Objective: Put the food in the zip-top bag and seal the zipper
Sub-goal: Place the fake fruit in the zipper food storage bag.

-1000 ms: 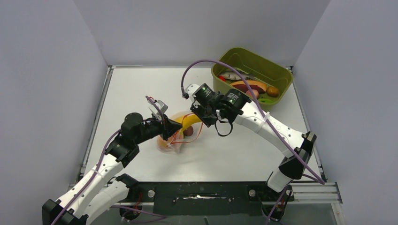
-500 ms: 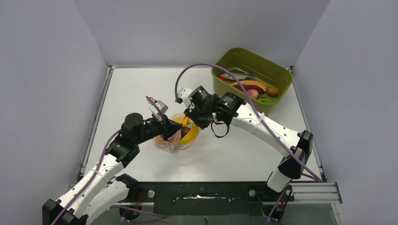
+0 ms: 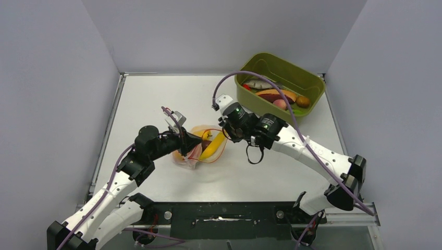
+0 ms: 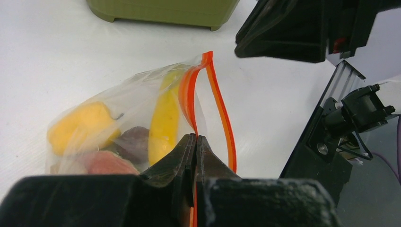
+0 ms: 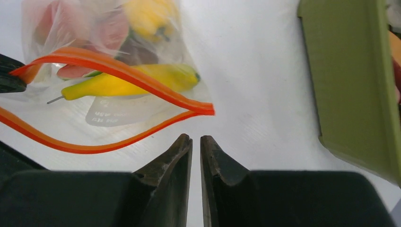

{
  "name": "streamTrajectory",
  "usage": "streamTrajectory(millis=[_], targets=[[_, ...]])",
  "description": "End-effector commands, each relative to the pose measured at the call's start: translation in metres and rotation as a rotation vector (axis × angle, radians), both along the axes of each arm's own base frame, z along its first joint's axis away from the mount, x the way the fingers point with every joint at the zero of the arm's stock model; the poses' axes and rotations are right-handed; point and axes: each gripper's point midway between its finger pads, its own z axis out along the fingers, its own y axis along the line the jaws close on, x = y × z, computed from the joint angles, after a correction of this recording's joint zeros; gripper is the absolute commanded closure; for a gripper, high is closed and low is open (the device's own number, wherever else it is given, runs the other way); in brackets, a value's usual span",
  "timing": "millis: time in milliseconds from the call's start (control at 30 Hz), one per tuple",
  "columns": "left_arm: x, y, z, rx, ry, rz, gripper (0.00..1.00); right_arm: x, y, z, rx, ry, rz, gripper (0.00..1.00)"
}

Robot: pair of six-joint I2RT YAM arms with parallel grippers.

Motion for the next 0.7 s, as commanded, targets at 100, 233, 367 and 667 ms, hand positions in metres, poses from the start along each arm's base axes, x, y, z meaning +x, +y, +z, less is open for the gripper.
streamTrajectory(millis=[100,233,367,667], targets=[[0.005,-0.002,0.030,-0.069,-0.076,0.018,1.00,0.015,-0.004,0.050,0.197,-0.220,-0.107,0.86],[0.007,-0.002,0.028,-0.079,-0.059,0.032,1.00,0.012,0.008,0.048,0.265,-0.171,-0.084,0.78],[0.011,-0.002,0.030,-0.098,-0.054,0.055,1.00,0.016,0.006,0.037,0.302,-0.104,-0.169,0.66],[0.016,0.000,0.034,-0.121,-0.046,0.095,1.00,-0.006,0.026,0.036,0.783,0.110,-0.405,0.45]])
